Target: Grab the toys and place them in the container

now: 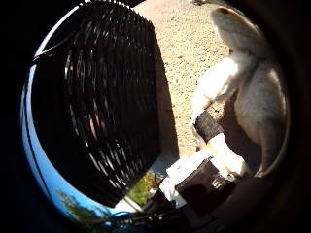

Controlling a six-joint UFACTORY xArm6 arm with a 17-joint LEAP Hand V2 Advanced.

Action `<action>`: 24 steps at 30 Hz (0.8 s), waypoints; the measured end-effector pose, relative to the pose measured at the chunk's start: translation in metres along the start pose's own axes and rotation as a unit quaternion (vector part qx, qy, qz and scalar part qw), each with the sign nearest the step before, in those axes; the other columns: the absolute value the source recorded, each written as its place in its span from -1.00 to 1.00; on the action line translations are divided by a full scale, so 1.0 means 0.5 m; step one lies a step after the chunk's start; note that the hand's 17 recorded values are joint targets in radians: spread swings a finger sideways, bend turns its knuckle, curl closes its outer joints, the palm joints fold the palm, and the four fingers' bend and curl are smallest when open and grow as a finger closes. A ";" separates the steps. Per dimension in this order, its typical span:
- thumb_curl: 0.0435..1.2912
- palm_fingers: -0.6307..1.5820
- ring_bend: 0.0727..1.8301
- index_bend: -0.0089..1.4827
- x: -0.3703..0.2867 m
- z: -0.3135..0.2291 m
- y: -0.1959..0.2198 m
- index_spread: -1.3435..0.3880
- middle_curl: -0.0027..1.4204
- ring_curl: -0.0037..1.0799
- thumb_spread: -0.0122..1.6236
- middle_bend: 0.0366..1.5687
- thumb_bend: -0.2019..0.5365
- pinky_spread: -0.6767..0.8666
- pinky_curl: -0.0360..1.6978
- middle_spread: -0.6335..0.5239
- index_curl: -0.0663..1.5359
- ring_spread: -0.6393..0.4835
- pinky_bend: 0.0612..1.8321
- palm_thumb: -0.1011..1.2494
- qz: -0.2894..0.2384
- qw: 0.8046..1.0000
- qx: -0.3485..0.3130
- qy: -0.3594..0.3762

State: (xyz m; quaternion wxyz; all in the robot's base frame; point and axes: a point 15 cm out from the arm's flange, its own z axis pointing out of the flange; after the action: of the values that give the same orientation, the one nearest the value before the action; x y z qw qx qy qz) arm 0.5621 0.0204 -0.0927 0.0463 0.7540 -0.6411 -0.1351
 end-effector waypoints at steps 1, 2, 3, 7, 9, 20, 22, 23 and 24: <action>-0.36 -0.17 -0.45 -0.81 0.001 0.000 0.001 0.48 -0.54 -0.40 0.35 -0.77 -0.50 0.54 -0.62 0.32 -0.60 0.71 -0.14 0.22 0.001 1.000 -0.001 0.001; -0.36 -0.08 -0.36 -0.83 0.003 0.001 0.002 0.48 -0.53 -0.37 0.35 -0.77 -0.50 0.55 -0.62 0.26 -0.61 0.67 -0.07 0.25 0.000 1.000 -0.002 0.003; -0.35 0.00 -0.30 -0.84 0.005 0.001 0.004 0.47 -0.51 -0.33 0.34 -0.73 -0.50 0.55 -0.60 0.21 -0.62 0.62 -0.02 0.27 -0.001 1.000 -0.004 0.005; -0.33 0.23 -0.07 -0.86 0.017 0.007 0.013 0.39 -0.40 -0.19 0.31 -0.49 -0.50 0.48 -0.53 0.06 -0.67 0.49 0.13 0.35 -0.010 1.000 -0.014 0.018; -0.30 0.32 0.17 -0.88 0.019 0.009 0.015 0.30 -0.25 -0.02 0.29 -0.21 -0.50 0.43 -0.46 -0.02 -0.76 0.40 0.21 0.40 -0.014 1.000 -0.017 0.023; -0.15 0.55 0.43 -0.35 0.070 -0.030 0.035 -0.09 0.20 0.31 0.25 0.30 -0.41 0.22 -0.22 -0.27 -0.91 0.08 0.57 0.64 0.010 1.000 -0.020 0.013; -0.12 0.53 0.44 -0.27 0.065 -0.047 0.059 -0.15 0.25 0.33 0.26 0.33 -0.41 0.20 -0.20 -0.28 -0.93 0.05 0.58 0.67 0.012 0.999 -0.040 0.006; -0.11 0.53 0.44 -0.25 0.065 -0.060 0.072 -0.16 0.27 0.34 0.26 0.34 -0.41 0.19 -0.20 -0.29 -0.93 0.04 0.58 0.68 0.013 0.999 -0.050 0.002; -0.07 0.51 0.46 -0.18 0.064 -0.074 0.085 -0.21 0.31 0.36 0.28 0.36 -0.42 0.17 -0.18 -0.30 -0.93 0.02 0.59 0.69 0.015 0.998 -0.059 -0.001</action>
State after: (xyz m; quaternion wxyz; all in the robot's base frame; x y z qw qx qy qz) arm 0.5360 -0.0221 -0.0517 0.0920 0.7402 -0.6431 -0.1732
